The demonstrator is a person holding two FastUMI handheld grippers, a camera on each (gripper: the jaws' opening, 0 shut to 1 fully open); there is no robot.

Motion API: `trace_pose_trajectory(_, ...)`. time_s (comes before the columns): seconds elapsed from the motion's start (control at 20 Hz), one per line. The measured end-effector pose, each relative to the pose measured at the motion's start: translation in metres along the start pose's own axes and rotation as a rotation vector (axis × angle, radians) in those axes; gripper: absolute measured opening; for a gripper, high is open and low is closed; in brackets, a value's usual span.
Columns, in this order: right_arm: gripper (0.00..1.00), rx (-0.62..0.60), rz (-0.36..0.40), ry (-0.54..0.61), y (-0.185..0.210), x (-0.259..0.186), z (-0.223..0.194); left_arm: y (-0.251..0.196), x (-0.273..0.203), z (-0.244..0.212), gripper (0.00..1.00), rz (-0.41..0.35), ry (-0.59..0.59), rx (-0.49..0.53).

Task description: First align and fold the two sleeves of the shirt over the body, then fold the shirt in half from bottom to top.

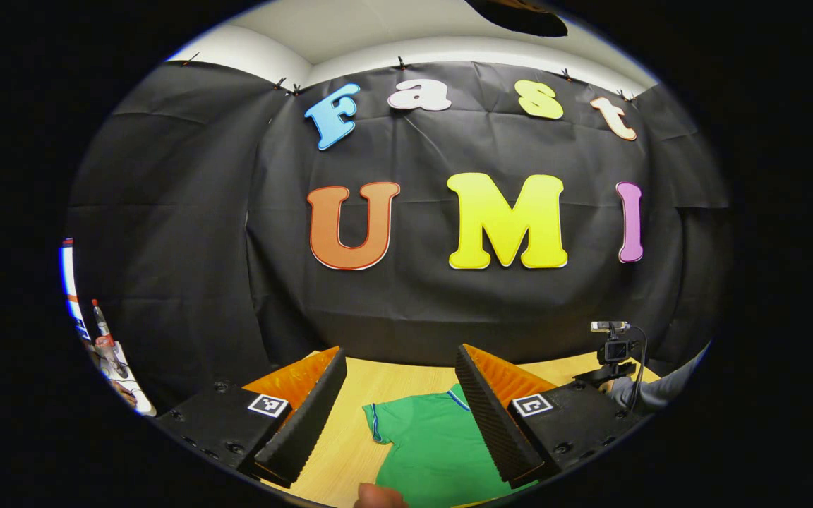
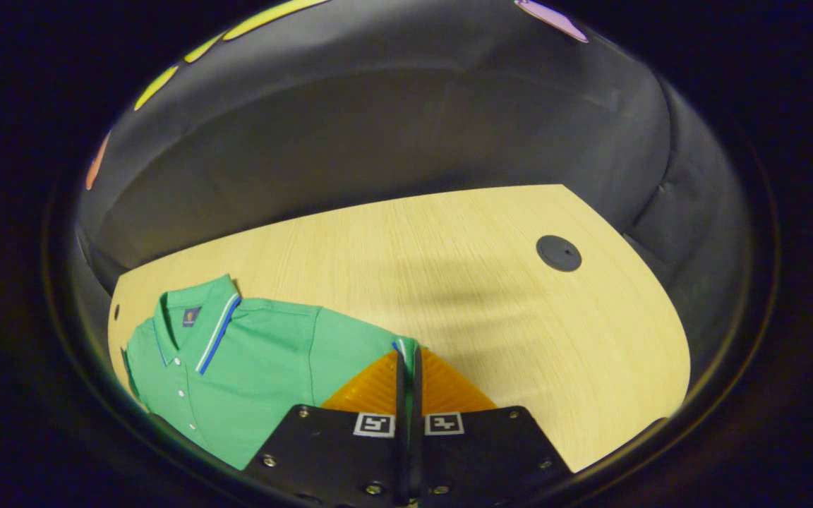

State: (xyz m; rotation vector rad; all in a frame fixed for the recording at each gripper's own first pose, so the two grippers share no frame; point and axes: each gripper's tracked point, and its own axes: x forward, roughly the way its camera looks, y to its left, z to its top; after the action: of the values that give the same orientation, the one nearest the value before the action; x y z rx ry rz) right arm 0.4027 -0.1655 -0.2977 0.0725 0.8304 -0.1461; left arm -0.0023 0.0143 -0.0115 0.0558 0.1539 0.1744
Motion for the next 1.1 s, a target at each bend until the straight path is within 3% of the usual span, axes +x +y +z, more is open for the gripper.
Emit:
trace_pose_trajectory(0.55,0.01,-0.076,0.111,-0.01,0.041,-0.028,-0.001,0.005,0.002,0.005,0.99,-0.007,-0.006,0.001)
trace_pose_trajectory(1.1,0.01,-0.156,0.264,-0.068,0.129,-0.083,-0.017,0.018,-0.003,0.007,0.99,0.014,-0.02,-0.015)
